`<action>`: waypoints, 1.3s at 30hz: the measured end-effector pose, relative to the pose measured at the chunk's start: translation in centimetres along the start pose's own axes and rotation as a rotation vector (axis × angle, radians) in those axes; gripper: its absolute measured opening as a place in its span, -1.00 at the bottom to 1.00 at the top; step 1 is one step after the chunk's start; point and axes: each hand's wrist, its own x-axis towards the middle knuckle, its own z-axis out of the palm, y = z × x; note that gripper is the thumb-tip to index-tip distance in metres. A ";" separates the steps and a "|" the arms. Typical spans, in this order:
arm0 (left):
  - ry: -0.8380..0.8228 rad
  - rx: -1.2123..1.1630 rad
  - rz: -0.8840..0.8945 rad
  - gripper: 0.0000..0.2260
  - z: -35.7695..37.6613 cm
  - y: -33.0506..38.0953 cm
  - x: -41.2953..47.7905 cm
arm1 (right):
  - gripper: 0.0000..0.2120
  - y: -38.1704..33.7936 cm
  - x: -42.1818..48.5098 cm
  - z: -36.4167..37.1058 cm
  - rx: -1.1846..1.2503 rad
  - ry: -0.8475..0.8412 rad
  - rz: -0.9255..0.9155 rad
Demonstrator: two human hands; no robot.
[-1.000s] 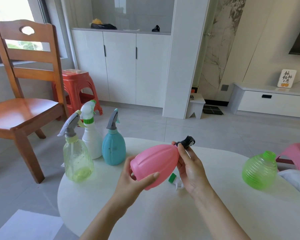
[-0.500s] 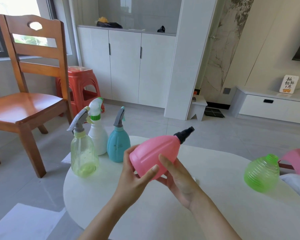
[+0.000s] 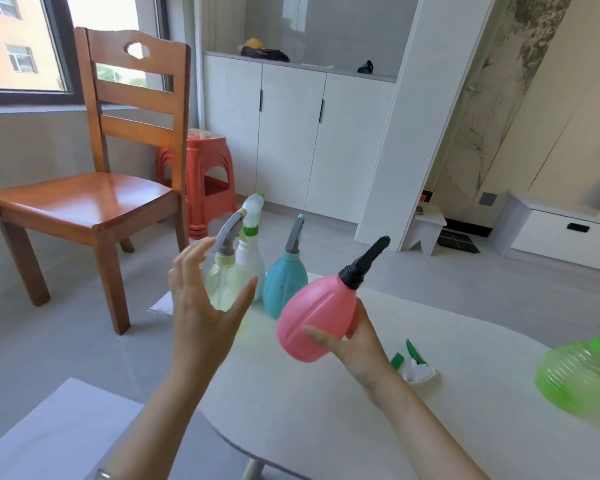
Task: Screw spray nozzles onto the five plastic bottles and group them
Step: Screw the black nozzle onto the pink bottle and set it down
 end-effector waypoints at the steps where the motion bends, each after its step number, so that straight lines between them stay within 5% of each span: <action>1: 0.012 0.035 -0.030 -0.35 -0.5 -1.0 0.4 | -0.28 0.4 0.2 0.7 -0.028 -0.004 -0.001; 7: -0.275 -0.008 -0.446 -0.11 -1.0 -7.0 0.5 | -0.23 2.3 2.3 4.1 -0.177 -0.066 -0.001; 12: -0.477 -0.028 -0.585 -0.14 -0.1 -9.9 -0.4 | -0.21 3.5 3.7 5.4 -0.295 -0.082 0.004; 29: -0.534 -0.097 -0.545 -0.44 0.9 -11.8 -0.8 | -0.15 4.9 4.7 5.5 -0.308 -0.100 0.034; 39: -0.484 0.006 -0.484 -0.16 0.2 -9.8 -0.5 | -0.16 5.1 4.0 5.0 -0.261 -0.116 0.018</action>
